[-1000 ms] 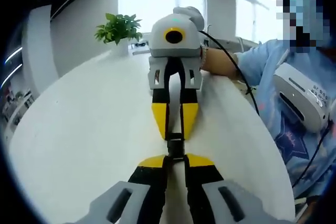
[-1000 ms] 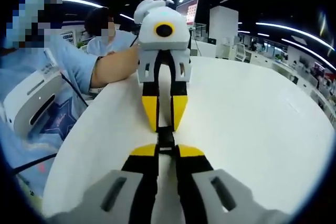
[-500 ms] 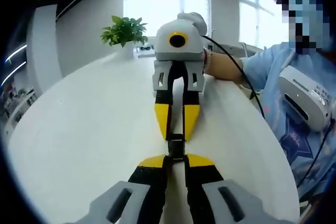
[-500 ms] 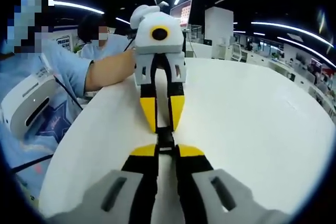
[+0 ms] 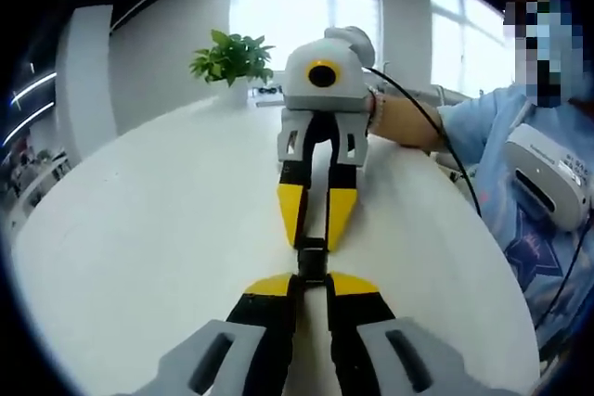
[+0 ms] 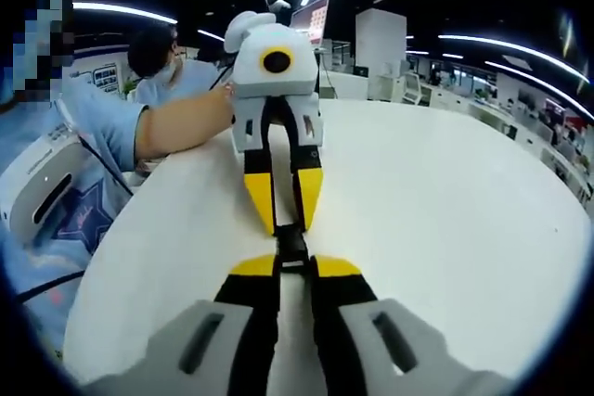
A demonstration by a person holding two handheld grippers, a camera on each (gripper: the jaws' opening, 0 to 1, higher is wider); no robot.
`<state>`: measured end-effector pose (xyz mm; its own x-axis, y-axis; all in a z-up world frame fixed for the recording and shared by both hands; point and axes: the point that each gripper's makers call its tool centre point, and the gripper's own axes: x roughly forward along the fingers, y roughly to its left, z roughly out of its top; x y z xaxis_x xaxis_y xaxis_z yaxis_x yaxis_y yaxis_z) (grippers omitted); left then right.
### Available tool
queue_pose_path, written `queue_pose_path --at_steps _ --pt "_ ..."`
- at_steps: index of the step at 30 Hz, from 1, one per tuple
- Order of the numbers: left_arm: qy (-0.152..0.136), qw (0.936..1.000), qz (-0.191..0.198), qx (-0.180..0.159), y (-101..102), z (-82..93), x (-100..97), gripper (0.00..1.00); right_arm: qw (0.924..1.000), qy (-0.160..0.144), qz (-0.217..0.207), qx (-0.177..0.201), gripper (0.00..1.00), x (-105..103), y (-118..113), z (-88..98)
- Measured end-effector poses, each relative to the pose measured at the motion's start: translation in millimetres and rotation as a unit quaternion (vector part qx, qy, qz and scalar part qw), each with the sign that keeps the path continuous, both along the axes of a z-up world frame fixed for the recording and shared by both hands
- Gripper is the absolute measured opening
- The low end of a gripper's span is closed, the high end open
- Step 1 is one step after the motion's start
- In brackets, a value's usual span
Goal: Snap the two parts of the plastic buckle together until the buckle closes and remains connected.
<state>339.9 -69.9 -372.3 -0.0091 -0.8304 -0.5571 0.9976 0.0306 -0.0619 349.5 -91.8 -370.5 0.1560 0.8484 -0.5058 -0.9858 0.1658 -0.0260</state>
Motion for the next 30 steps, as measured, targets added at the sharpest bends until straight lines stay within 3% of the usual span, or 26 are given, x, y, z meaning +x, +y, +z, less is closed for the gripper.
queue_pose_path --at_steps 16,22,30 --pt "0.005 0.9997 0.021 -0.012 2 -2.8 39.0 0.12 0.9999 -0.001 -0.014 -0.002 0.12 37 9 -1.5" --pt "0.006 0.9991 0.028 -0.032 12 9.6 56.5 0.12 0.9998 -0.001 -0.02 0.0 0.12 50 9 -1.4" --pt "-0.002 0.9992 0.036 -0.019 14 4.0 72.9 0.12 0.9997 0.0 -0.022 -0.009 0.12 67 6 -2.0"
